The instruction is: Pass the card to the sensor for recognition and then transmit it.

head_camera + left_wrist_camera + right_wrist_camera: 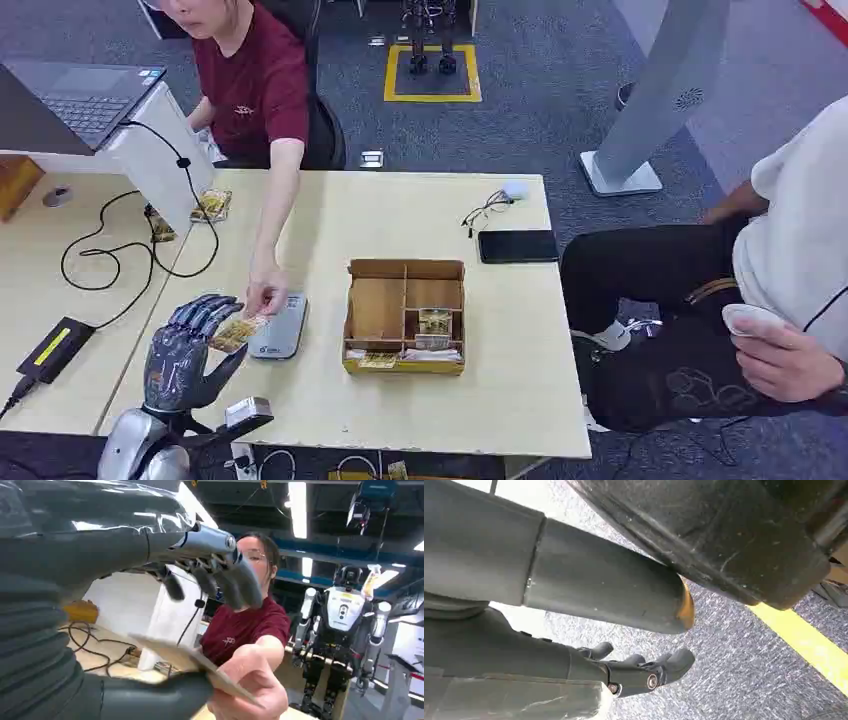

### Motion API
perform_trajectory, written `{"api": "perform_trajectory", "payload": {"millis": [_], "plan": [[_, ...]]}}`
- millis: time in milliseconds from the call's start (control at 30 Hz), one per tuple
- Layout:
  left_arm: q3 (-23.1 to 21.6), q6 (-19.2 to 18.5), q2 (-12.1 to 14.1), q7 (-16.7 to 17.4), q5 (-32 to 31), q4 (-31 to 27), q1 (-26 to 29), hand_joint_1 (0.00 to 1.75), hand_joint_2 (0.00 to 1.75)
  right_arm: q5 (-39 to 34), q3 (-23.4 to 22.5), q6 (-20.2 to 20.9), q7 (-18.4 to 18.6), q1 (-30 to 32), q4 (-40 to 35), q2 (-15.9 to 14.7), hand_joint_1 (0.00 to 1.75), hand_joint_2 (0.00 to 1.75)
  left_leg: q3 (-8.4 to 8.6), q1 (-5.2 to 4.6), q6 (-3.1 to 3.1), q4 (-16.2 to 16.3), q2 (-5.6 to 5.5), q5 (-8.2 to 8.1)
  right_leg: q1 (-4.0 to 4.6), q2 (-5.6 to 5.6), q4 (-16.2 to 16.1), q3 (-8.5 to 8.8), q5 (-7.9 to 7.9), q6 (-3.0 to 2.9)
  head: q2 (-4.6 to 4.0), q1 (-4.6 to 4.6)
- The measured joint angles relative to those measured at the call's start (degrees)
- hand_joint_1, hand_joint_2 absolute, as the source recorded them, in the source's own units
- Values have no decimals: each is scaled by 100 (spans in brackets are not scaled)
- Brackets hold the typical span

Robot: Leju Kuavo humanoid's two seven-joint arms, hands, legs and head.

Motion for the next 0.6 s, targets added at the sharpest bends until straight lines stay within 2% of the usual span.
{"api": "perform_trajectory", "payload": {"millis": [600], "plan": [[2, 13, -39, -101, 57, -9, 11, 175, 175, 26, 40, -28, 0, -8, 0, 4, 0, 0, 0, 0, 0, 0, 0, 0, 0, 0, 1, 0, 0, 0, 0, 0]]}}
